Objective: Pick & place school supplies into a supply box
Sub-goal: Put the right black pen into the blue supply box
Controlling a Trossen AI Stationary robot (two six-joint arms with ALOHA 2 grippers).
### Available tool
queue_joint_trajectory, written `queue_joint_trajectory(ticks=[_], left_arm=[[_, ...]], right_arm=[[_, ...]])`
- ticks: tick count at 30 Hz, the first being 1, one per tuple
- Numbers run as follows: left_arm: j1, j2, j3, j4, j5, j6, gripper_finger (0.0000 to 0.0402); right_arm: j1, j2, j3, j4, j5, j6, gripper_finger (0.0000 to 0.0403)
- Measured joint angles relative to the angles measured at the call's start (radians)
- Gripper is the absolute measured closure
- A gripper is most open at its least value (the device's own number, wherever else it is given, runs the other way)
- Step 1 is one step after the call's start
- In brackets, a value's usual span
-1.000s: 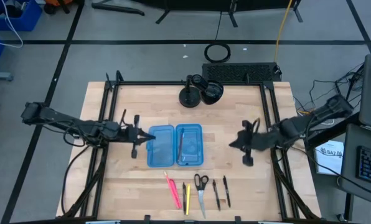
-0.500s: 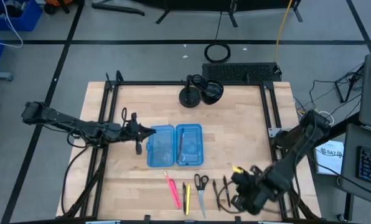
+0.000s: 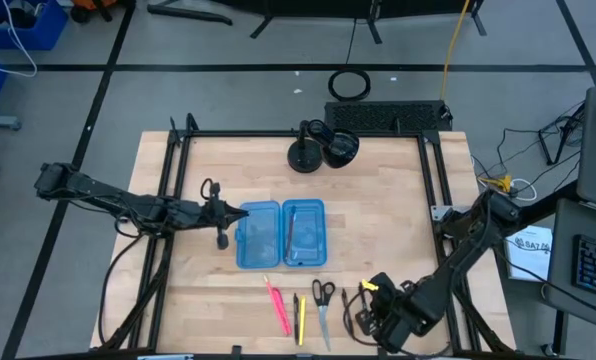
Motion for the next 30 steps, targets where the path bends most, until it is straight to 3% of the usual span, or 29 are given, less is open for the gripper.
queue_joint_trajectory(ticks=[6, 13, 17, 25, 30], left_arm=[[0.001, -0.001, 0.000, 0.009, -0.004, 0.102, 0.0372], [0.016, -0.001, 0.000, 0.032, -0.003, 0.177, 0.0396], [0.035, -0.001, 0.000, 0.032, -0.003, 0.180, 0.0393], [0.069, -0.001, 0.000, 0.021, -0.002, 0.180, 0.0370], [0.070, -0.001, 0.000, 0.016, 0.004, 0.175, 0.0379]], right_arm=[[-0.052, 0.000, -0.071, 0.099, -0.042, 0.085, 0.0370], [-0.080, 0.000, -0.096, 0.233, -0.096, 0.061, 0.0269], [-0.070, 0.000, -0.096, 0.284, -0.097, 0.139, 0.0225], [-0.020, 0.007, -0.096, 0.263, -0.105, 0.301, 0.0212], [-0.045, 0.070, -0.091, 0.253, -0.247, 0.274, 0.0217]])
